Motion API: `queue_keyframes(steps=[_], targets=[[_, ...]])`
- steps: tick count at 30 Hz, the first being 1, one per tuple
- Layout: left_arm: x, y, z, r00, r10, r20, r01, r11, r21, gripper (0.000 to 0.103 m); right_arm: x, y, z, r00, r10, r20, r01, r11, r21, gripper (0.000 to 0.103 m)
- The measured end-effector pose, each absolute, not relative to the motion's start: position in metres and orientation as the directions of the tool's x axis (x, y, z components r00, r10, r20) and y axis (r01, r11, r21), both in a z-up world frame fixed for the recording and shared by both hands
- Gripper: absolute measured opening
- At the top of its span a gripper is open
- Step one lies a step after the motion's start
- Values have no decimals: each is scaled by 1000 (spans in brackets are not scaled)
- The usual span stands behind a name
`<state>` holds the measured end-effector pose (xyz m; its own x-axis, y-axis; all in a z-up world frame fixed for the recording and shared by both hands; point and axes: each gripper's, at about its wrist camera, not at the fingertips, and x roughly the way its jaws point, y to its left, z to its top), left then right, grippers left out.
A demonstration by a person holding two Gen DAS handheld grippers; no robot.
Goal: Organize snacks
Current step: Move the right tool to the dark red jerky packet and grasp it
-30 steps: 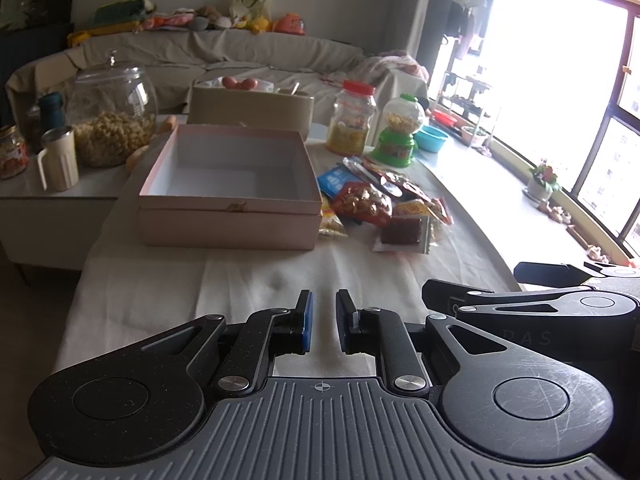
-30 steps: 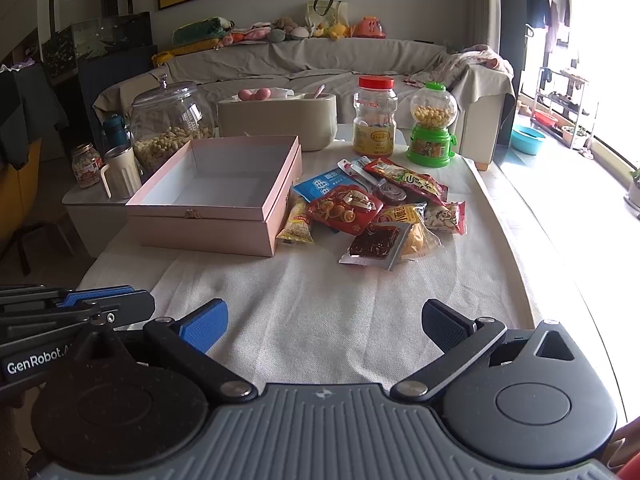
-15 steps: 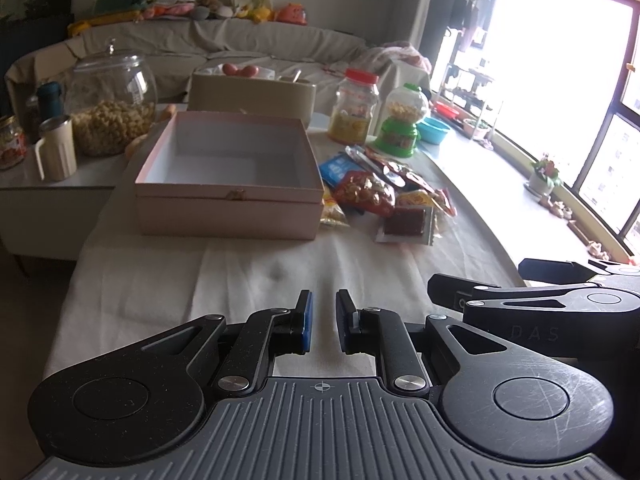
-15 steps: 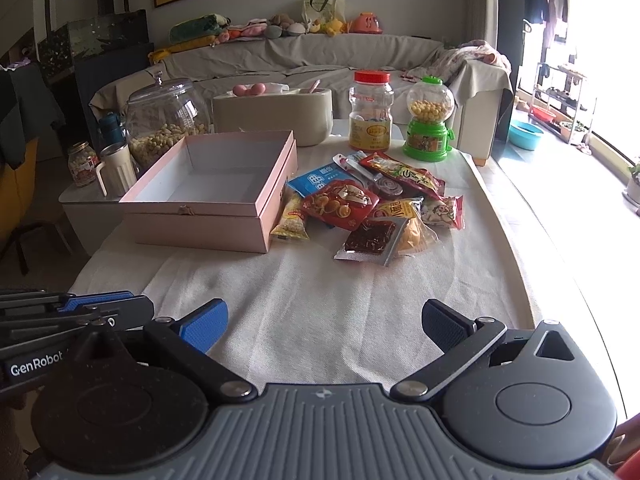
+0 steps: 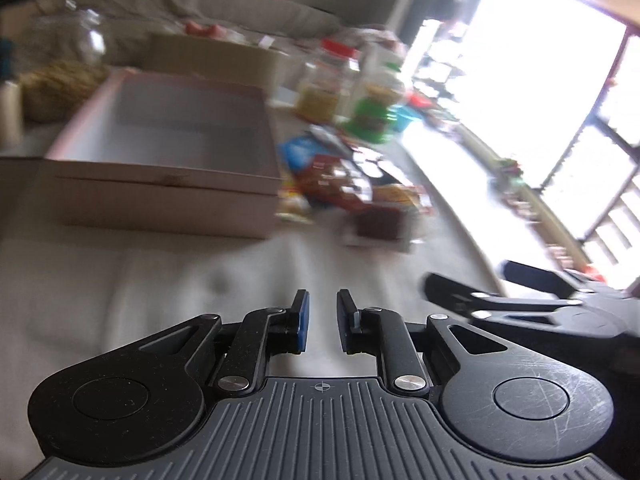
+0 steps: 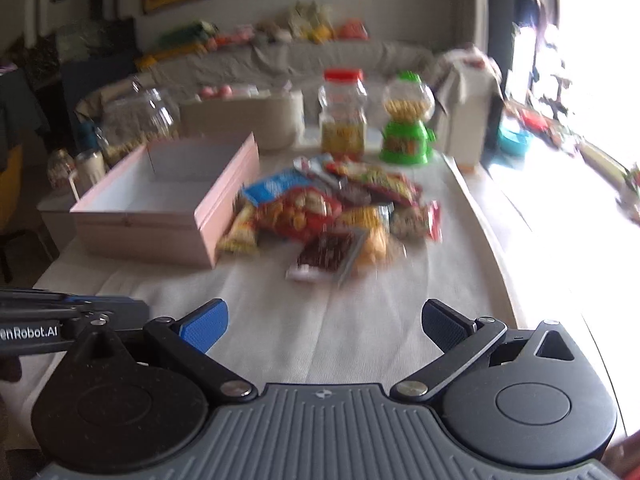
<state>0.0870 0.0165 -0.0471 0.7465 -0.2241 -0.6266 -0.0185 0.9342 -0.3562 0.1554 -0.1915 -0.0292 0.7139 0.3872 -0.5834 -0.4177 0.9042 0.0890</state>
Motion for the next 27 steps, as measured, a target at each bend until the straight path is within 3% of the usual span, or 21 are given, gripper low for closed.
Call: queue_keyframes(steps=[2, 6, 10, 13, 18, 23, 27], targets=[[101, 12, -54, 734, -221, -642, -11, 942, -337, 18, 166, -192, -39, 713, 396, -579, -443, 894, 66, 103], [127, -1, -65, 739, -133, -660, 10, 982, -187, 18, 193, -200, -58, 675, 398, -621, -441, 893, 93, 103], [149, 5, -71, 725, -230, -649, 76, 964, -256, 18, 213, -209, -63, 726, 341, -597, -378, 923, 67, 103], [158, 6, -72, 736, -233, -636, 81, 963, -258, 18, 226, -210, -63, 739, 338, -583, -376, 925, 60, 103], [163, 10, -77, 712, -233, -663, 65, 961, -268, 18, 252, -191, -58, 700, 429, -571, -478, 875, 71, 103], [155, 17, -80, 695, -256, -672, 67, 953, -294, 18, 286, -153, -51, 620, 538, -570, -590, 800, 113, 98], [150, 24, -82, 696, -258, -670, 53, 949, -310, 18, 322, -122, -51, 592, 557, -583, -600, 787, 143, 86]])
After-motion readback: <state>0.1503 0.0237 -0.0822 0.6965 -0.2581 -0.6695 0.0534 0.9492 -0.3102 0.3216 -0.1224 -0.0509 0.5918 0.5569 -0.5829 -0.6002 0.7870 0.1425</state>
